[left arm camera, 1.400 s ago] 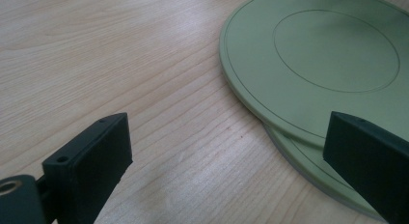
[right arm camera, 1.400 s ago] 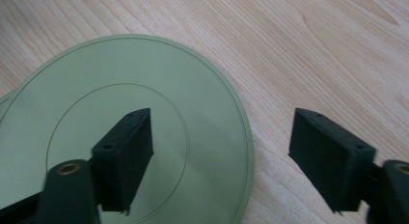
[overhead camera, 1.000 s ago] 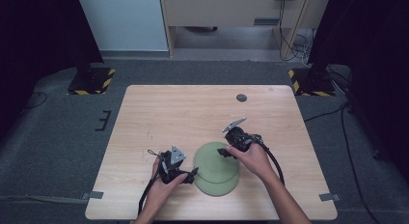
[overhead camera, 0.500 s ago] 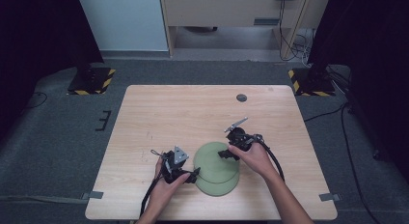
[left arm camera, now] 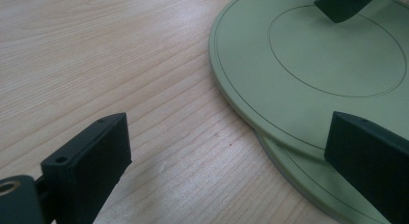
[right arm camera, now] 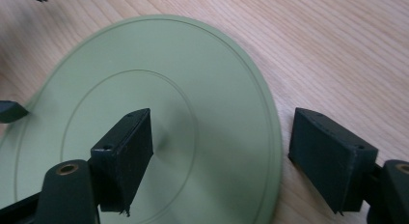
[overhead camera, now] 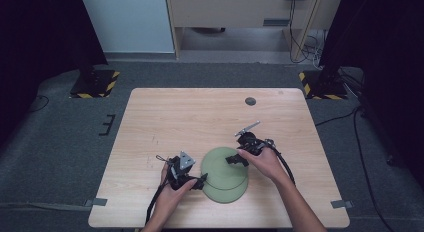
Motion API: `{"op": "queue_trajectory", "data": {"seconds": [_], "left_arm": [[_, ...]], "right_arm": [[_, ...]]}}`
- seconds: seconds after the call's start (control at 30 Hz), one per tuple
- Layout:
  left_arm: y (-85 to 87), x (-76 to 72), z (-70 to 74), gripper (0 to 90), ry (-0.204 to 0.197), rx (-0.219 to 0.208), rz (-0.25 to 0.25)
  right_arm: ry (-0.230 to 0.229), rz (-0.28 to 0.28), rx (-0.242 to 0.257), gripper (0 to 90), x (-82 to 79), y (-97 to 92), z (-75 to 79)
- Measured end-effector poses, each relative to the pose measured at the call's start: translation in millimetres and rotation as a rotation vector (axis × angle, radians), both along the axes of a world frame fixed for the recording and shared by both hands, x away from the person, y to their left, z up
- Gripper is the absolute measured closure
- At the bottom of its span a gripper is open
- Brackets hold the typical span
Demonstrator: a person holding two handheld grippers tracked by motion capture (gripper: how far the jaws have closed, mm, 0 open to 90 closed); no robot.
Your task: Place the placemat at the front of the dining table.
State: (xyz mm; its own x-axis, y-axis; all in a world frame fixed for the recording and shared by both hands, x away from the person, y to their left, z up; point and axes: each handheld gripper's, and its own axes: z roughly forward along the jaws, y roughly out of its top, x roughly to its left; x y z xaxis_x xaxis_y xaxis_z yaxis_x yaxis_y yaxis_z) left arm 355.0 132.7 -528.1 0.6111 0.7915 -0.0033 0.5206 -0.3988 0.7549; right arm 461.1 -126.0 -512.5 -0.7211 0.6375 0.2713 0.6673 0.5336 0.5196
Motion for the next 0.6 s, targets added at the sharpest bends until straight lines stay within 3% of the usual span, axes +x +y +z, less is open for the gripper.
{"op": "queue_trajectory", "data": {"seconds": [0.43, 0.6], "left_arm": [[-1.9, -0.4, -0.1, 1.6, -0.009, 0.008, 0.005], [-4.0, -0.5, -0.5, 0.9, -0.014, 0.020, 0.010]], "right_arm": [[-0.014, 0.014, -0.028, 30.3, -3.2, 2.8, 2.5], [-0.039, 0.000, -0.004, 32.3, -7.2, 1.3, 11.9]]}}
